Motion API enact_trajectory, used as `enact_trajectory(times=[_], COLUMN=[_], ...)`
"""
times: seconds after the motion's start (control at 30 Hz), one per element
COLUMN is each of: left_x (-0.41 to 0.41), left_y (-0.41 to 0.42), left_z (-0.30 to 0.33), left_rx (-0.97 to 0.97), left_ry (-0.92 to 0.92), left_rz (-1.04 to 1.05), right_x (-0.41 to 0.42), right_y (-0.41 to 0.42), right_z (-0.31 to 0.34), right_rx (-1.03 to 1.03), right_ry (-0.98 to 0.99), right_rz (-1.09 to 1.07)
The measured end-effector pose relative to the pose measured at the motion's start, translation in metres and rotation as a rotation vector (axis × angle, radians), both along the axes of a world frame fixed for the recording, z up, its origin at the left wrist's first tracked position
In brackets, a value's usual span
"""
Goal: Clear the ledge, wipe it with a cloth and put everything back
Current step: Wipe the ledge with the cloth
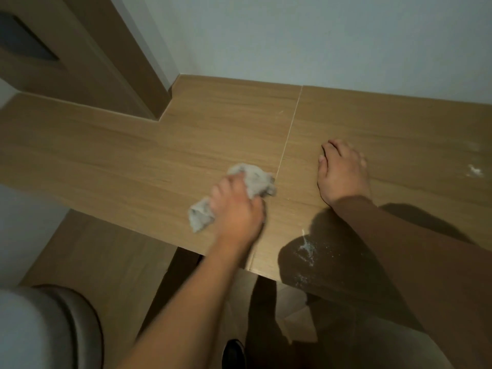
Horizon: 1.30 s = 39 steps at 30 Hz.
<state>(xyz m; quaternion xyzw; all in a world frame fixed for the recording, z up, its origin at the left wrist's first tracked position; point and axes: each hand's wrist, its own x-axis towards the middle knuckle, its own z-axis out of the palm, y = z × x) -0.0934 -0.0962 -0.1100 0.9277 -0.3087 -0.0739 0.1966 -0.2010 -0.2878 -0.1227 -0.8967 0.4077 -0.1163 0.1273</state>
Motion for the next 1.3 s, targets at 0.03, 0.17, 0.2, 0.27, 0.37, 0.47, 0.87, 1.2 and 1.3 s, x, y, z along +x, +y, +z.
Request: enact_trajectory(times=[0.03,0.17,0.2,0.27,0.37,0.47,0.87,1.2,1.3], left_x=[-0.025,-0.062,-0.056,-0.029,0.047,0.113,-0.027,0.109,0.072], left_y=[-0.006,-0.017,-0.016,-0.006,0.018,0.033,-0.026,0.012,-0.004], left_z=[0.001,0.007,0.009,0.017,0.025,0.020,0.015,0.017,0.006], left_rx=[0.011,0.043,0.008,-0.088,-0.187,-0.055,-0.069,-0.017,-0.013], left_ry=[0.014,0.094,0.127,0.166,0.094,0.112,0.219,-0.037,-0.050], left_rz=[-0.069,-0.158,-0.158,-0.123,0.109,0.262,-0.228,0.306,0.246], right_x=[0.000,0.000,0.000,0.000,0.000,-0.001,0.000,-0.001,-0.003], right_y=[0.000,-0.002,-0.002,-0.002,-0.002,-0.002,-0.001,-0.003,-0.006], right_z=[0.001,0.002,0.002,0.004,0.004,0.003,0.000,0.003,0.001], right_rx=[0.009,0.037,0.041,0.060,0.067,0.042,0.043,0.068,0.093], right_ry=[0.001,0.007,0.006,0.001,0.019,-0.007,-0.162,-0.079,-0.120], right_rz=[0.000,-0.008,-0.007,0.000,-0.004,-0.013,-0.076,-0.059,-0.061])
